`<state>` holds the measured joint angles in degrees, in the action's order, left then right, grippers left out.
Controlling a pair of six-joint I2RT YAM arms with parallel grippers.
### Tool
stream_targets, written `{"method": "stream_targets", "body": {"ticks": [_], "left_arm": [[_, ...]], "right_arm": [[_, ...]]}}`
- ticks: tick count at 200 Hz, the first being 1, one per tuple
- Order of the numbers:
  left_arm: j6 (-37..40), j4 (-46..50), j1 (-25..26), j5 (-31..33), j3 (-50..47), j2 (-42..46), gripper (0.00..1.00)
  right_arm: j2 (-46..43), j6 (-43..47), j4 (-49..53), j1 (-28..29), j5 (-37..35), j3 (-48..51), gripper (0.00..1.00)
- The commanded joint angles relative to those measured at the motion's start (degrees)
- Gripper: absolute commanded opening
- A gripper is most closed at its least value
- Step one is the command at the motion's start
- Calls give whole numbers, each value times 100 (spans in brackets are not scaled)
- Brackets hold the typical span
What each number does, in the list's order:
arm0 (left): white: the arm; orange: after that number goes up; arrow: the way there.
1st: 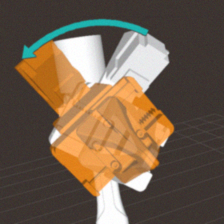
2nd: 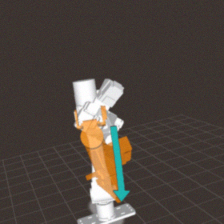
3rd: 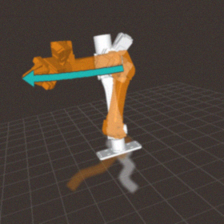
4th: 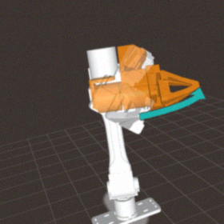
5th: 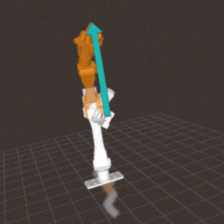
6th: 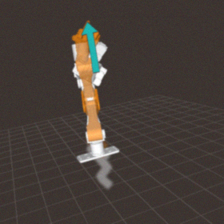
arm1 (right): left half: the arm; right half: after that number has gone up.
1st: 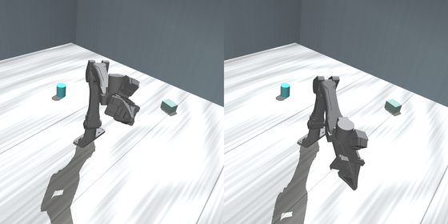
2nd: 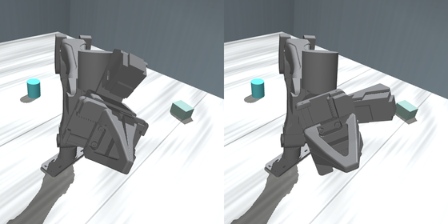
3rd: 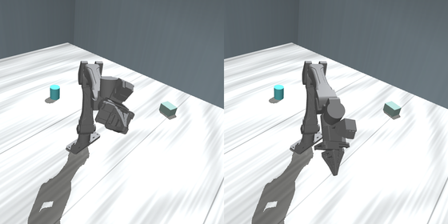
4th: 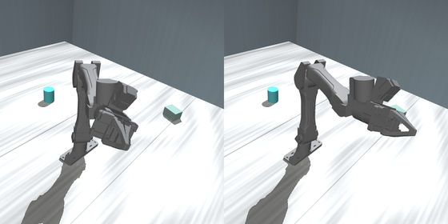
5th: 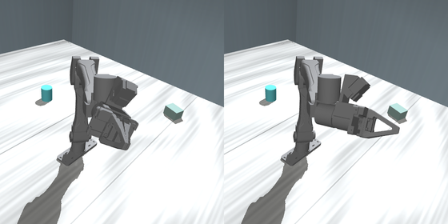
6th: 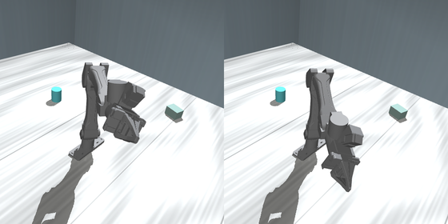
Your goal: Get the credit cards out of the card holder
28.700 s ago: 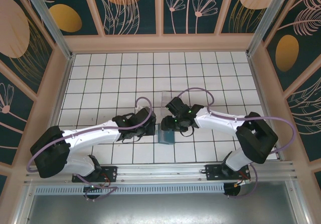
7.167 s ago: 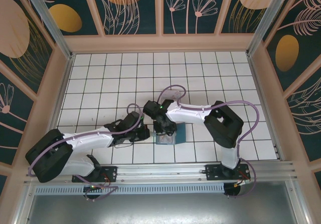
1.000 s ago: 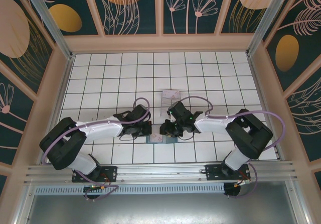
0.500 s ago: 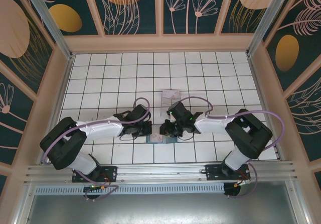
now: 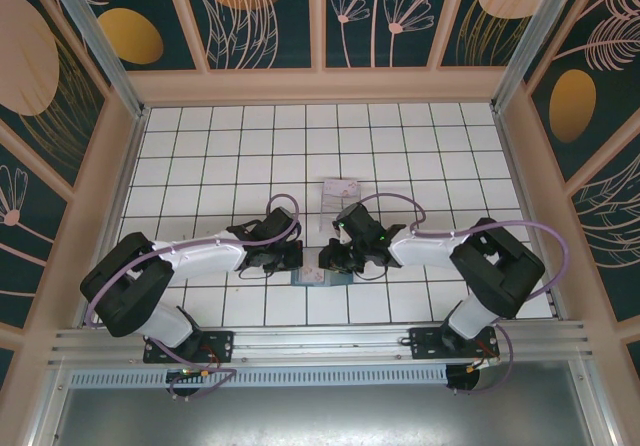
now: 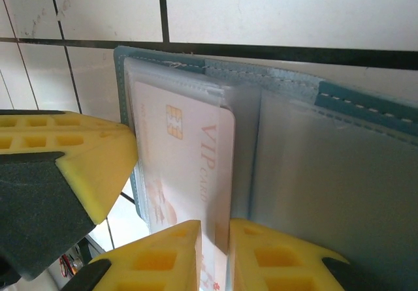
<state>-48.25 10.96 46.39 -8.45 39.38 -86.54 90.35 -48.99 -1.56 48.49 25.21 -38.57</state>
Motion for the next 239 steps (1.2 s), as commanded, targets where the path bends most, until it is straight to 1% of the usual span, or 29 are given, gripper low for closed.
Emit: {"method": "stream_targets", "body": {"ticks": [1, 84, 150, 239], "left_arm": [[15, 126, -16, 15, 61, -131, 5], [19, 161, -17, 10, 97, -98, 5], [0, 161, -17, 16, 51, -80, 5], [-1, 179, -21, 18, 61, -91, 5]], "right_arm": [[-215, -69, -100, 47, 30, 60, 19], [-296, -121, -329, 47, 30, 176, 18], [-194, -379, -1187, 11, 212, 608, 17], [-474, -414, -1206, -85, 195, 806, 17]]}}
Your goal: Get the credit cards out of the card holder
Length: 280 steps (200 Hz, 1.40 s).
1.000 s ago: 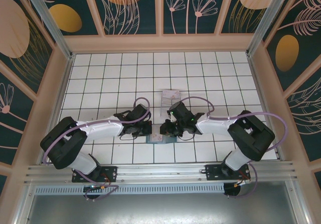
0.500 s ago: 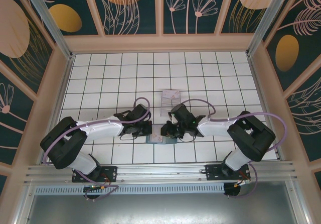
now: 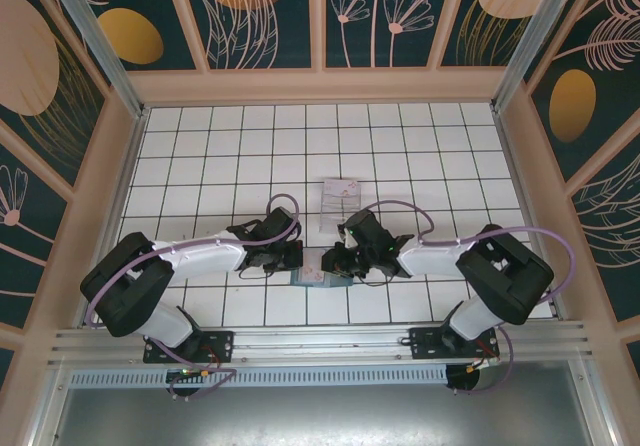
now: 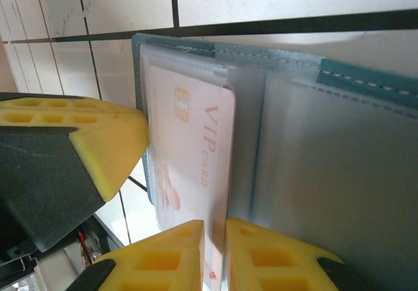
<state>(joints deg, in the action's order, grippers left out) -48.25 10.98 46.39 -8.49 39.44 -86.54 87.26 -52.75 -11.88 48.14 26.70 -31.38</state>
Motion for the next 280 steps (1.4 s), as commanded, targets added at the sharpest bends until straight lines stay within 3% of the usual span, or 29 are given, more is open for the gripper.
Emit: {"method": "stream_targets", "body": {"ticks": [1, 139, 196, 239, 280], "left_arm": [[-1, 176, -23, 23, 55, -91, 5], [-20, 321, -16, 127, 167, 93, 7], [-99, 274, -9, 46, 266, 418, 24], [53, 194, 22, -157, 330, 190, 49], [207, 285, 54, -149, 343, -150, 52]], "right_arm": [[-170, -36, -174, -50, 50, 87, 17], [-151, -34, -148, -68, 37, 125, 0], [-143, -28, -148, -68, 55, 114, 0], [-151, -25, -109, -68, 47, 97, 0], [-163, -25, -78, -72, 42, 79, 0]]}}
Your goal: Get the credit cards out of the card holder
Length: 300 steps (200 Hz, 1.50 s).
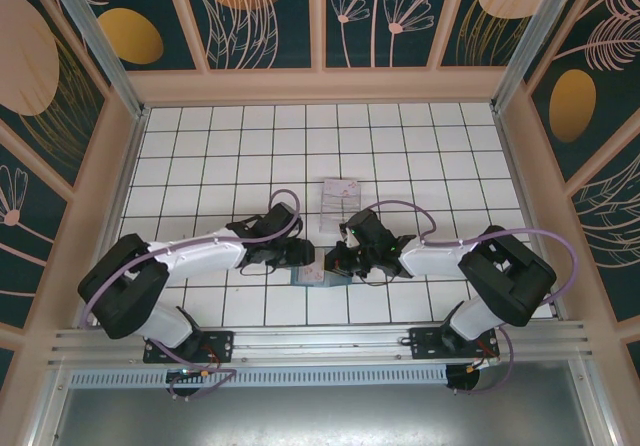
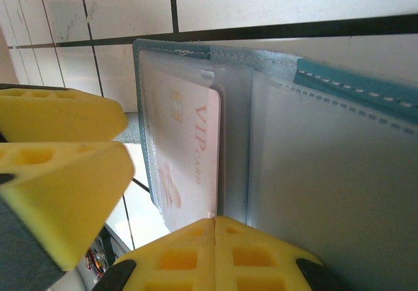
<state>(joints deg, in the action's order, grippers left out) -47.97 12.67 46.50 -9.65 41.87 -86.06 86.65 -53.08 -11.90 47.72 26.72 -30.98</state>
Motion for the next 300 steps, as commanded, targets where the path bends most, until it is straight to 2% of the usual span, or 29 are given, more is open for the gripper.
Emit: {"method": "stream_targets", "body": {"ticks": [1, 60, 163, 201, 240, 300], "left_arm": [[181, 124, 48, -26, 101, -204, 52], [303, 463, 57, 382, 144, -444, 47], [304, 506, 56, 455, 77, -570, 42], [311, 495, 56, 433, 94, -605, 42], [316, 482, 56, 416, 102, -629, 42], [307, 457, 59, 376, 102, -666, 42]], "right_arm": [[-99, 8, -76, -29, 37, 40, 0], [-194, 24, 86, -34, -8, 5, 0], [-465, 200, 605, -165, -220, 57, 0], [-437, 154, 451, -193, -138, 136, 0], [-287, 83, 176, -192, -44, 137, 18], [-64, 58, -13, -187, 44, 136, 20]]}}
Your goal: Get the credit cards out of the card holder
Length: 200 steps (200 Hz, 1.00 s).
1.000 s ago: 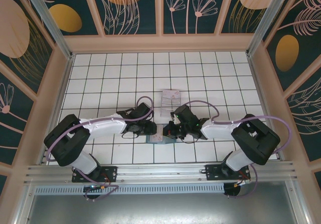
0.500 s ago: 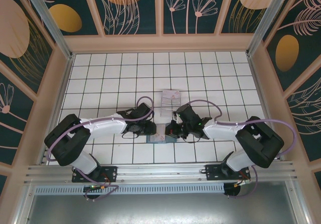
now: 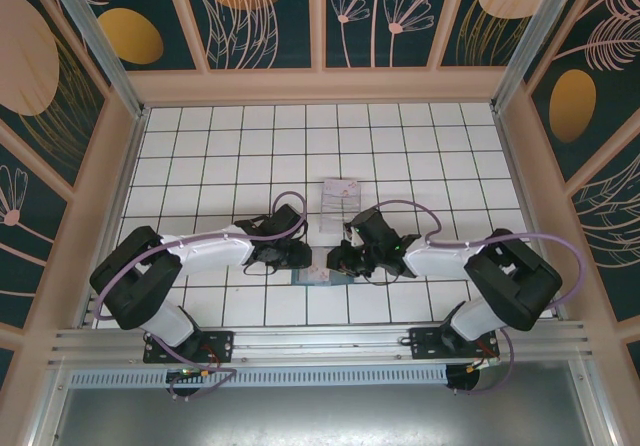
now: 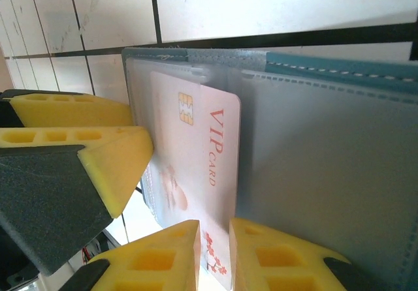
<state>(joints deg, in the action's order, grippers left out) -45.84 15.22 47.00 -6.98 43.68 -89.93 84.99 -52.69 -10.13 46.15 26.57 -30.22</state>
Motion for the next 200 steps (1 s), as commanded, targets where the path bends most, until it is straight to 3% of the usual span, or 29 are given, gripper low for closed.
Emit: {"method": "stream_targets", "body": {"ticks": [1, 114, 200], "left_arm": [[99, 201, 9, 109, -83, -284, 42], [74, 174, 7, 49, -114, -289, 39], [75, 172, 9, 50, -123, -306, 39]], "right_arm": [[104, 20, -190, -24, 59, 60, 20], [385, -33, -397, -27, 112, 41, 22], [414, -61, -487, -26, 165, 16, 11]]}}
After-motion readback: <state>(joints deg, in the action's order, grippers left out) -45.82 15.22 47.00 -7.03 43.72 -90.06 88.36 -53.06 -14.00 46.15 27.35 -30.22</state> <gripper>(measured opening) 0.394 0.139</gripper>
